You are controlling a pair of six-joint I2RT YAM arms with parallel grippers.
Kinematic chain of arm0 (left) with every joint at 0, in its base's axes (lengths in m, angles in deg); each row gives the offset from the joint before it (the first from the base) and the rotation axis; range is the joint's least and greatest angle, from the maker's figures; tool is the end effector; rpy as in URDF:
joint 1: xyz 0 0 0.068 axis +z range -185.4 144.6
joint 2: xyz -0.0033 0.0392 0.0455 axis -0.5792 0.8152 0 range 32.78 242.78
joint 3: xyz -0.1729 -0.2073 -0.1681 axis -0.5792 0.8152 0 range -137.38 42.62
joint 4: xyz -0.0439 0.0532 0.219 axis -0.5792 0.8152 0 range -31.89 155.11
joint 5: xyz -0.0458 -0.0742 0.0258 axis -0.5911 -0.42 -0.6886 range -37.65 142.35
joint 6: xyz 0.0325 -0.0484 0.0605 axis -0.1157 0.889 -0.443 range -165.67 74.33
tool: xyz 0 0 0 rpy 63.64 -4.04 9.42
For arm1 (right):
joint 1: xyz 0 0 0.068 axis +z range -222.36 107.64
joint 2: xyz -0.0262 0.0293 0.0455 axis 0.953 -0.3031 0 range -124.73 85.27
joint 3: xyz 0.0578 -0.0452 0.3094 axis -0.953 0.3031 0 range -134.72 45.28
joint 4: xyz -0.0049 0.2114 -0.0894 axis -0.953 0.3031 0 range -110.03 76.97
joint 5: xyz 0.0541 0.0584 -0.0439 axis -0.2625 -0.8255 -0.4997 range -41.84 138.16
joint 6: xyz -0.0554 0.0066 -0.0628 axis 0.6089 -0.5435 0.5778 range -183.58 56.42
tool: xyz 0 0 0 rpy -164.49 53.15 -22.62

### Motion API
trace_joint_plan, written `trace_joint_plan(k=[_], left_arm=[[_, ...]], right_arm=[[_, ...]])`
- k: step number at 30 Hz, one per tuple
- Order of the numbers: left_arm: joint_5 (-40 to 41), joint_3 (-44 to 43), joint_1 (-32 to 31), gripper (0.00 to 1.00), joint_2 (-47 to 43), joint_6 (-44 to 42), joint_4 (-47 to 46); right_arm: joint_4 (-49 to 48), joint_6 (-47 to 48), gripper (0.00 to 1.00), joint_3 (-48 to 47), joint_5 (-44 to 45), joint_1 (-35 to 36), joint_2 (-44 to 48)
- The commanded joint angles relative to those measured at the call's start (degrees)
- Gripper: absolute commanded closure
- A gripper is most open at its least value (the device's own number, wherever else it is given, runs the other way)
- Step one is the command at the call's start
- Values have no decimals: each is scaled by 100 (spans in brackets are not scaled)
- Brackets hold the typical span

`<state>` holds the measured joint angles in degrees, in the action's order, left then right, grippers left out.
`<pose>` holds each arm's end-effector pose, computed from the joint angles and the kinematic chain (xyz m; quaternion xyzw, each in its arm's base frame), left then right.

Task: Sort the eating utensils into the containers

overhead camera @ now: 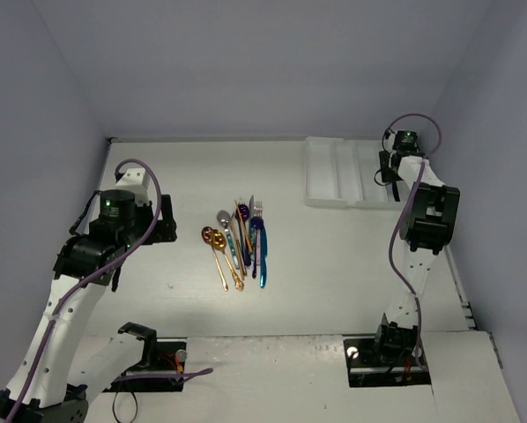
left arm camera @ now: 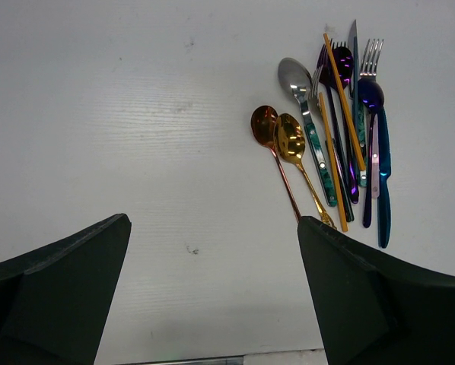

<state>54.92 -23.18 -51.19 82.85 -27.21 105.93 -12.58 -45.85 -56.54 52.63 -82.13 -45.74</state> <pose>0.1281 -0.0330 0.3880 -0.0312 0.8743 -0.1238 0.4683 0.5461 -0.1000 0.2094 -0.0445 0.8919 -0.1405 0.4275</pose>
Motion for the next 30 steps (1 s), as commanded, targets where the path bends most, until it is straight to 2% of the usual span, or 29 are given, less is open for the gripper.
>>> trace_joint_plan(k=[1,4,7,10,14,15,21,26,30], left_arm=[[-122,-89,-46,9,126,147,-176],[-187,-135,-46,9,196,219,-176],[-187,-161,-46,9,214,263,-185],[-146,-180,-53,9,190,263,-176],[-47,-196,-46,9,118,246,-158],[-47,-196,-46,9,100,228,-158],[50,-179,-46,9,-49,140,-123],[59,-170,-55,9,-50,157,-79],[42,-170,-64,9,-50,166,-71]], right_arm=[[-226,-273,39,-238,75,12,660],[-217,-666,38,-10,3,136,1283],[-200,-1155,41,640,129,636,2195],[-174,-1785,44,1428,346,1379,3167],[-165,-2910,45,2801,598,2753,4079],[-165,-3131,45,2808,599,2762,4084],[-147,-4787,46,4161,1126,5149,4304],[-156,-5756,51,4328,1258,6182,3887],[-147,-6114,51,4218,1386,6741,3578]])
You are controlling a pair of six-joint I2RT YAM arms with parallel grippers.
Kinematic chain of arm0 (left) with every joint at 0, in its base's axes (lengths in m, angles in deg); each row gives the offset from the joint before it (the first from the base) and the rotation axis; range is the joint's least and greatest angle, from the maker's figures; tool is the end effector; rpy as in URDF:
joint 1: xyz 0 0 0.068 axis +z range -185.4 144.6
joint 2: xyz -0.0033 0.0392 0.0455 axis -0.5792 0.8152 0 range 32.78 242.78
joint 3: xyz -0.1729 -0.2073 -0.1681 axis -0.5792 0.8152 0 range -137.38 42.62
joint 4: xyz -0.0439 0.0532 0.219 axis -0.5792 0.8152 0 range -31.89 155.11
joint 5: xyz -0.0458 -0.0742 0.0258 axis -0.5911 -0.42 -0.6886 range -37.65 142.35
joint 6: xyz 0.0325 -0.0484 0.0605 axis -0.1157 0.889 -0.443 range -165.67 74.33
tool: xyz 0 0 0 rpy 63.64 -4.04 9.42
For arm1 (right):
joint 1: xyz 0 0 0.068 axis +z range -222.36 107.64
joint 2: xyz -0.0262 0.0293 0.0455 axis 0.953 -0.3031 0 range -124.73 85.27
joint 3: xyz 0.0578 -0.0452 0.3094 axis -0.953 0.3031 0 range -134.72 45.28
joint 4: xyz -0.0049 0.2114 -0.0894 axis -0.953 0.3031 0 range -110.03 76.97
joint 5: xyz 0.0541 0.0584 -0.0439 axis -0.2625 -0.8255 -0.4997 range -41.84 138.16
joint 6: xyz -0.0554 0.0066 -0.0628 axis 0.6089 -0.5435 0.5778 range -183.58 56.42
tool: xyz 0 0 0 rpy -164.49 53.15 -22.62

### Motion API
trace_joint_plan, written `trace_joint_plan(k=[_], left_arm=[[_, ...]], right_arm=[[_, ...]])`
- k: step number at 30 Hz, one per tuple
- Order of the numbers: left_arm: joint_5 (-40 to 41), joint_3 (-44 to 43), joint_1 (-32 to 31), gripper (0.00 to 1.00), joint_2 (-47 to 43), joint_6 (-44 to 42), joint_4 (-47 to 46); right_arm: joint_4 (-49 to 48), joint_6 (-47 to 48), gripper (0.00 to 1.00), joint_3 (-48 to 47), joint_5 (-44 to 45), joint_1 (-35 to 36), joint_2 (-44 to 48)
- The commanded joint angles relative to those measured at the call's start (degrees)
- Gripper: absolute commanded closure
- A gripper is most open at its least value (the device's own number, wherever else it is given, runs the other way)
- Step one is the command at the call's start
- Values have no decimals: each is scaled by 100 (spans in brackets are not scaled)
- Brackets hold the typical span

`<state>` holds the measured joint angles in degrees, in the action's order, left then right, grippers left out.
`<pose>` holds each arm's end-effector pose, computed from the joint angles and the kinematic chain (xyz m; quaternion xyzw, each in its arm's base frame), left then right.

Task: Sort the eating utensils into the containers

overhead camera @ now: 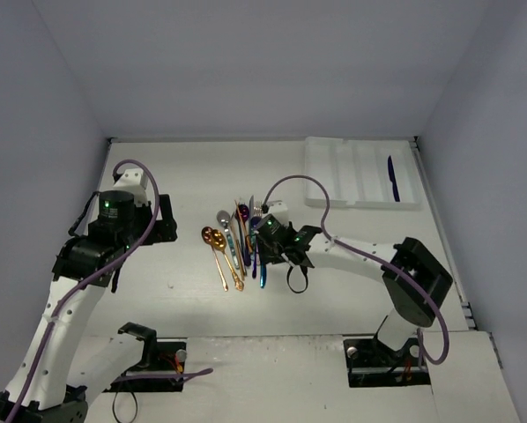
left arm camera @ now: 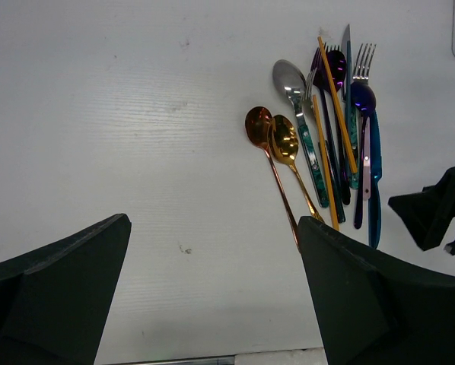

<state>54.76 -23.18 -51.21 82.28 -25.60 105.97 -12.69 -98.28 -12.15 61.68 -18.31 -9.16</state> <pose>0.1253 -0.0325 0.3890 -0.0426 0.8716 -0.1330 0.4700 0.2210 0.2752 0.2424 -0.1088 0.9099 0.1920 0.3513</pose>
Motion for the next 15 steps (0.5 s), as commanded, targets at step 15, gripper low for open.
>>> trace_joint_plan(k=[15], left_arm=[[40,-188,-154,9,3,-21,-78]], right_arm=[[66,-1478,52,-46,994,700,-609]])
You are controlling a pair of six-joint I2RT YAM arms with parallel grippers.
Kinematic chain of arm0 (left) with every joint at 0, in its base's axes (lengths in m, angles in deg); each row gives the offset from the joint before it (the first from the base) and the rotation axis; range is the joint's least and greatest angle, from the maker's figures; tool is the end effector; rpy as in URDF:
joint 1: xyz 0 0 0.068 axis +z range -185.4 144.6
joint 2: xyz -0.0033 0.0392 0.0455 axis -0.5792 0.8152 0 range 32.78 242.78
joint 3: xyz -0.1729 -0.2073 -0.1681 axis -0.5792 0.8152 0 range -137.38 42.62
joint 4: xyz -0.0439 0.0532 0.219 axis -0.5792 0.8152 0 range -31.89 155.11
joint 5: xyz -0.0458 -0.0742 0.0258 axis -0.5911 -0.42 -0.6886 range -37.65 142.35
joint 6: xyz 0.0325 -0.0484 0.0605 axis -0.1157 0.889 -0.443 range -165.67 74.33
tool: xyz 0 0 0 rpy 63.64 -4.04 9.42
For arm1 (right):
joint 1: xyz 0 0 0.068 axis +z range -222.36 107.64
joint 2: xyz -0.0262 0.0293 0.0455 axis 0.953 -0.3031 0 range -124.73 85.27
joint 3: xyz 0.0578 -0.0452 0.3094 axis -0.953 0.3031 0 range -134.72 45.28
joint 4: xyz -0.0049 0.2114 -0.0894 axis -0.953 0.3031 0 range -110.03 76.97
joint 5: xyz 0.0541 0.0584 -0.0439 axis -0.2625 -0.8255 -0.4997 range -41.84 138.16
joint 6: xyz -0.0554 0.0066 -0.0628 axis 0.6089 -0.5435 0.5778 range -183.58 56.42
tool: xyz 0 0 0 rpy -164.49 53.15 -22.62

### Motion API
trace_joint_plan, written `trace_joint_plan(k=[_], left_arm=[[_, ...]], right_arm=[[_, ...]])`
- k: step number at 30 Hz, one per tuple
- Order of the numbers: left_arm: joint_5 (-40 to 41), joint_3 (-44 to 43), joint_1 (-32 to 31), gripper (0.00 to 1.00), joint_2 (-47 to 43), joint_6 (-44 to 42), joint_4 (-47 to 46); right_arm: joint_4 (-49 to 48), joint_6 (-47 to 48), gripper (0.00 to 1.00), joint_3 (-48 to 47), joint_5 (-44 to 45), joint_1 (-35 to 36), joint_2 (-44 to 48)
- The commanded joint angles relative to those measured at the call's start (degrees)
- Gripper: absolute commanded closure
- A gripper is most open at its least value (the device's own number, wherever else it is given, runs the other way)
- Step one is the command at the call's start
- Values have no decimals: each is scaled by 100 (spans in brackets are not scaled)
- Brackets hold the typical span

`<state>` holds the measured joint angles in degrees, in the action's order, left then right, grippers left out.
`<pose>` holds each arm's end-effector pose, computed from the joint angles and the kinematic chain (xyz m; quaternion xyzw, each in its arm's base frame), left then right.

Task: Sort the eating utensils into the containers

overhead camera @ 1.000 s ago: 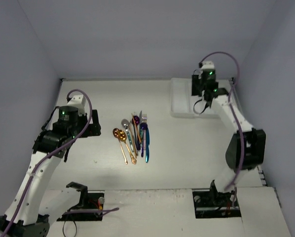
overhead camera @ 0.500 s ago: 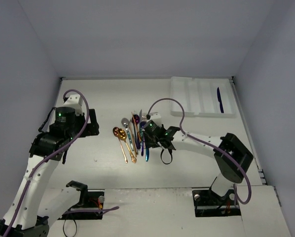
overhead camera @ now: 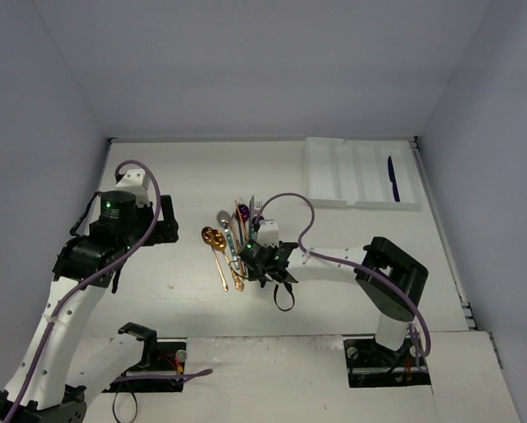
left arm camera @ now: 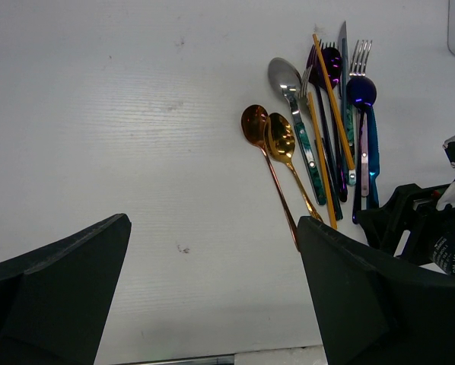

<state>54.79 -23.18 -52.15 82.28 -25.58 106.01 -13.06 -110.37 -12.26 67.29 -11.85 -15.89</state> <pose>0.1247 -0.0345 0.3890 -0.0357 0.8720 -0.1366 0.4686 0.2009 0.3059 0.2053 -0.0553 0.9284 0.1751 0.3231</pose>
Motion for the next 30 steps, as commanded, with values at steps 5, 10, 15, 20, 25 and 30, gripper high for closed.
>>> trace_joint_plan(k=[5,10,15,20,25,30], left_arm=[[32,-179,-73,9,13,-22,-79],[46,-179,-73,9,11,-40,-79],[46,-187,-73,9,34,-34,-81],[47,-188,-73,9,43,-31,-87],[46,-196,-73,9,68,-31,-88],[46,-217,-73,9,81,-35,-93]], right_arm=[[111,-175,53,-29,437,58,193],[125,-104,54,12,475,58,303],[153,-183,61,106,497,55,236],[155,-147,66,102,460,49,74],[188,-212,78,344,385,-188,79],[292,73,93,759,317,-580,585]])
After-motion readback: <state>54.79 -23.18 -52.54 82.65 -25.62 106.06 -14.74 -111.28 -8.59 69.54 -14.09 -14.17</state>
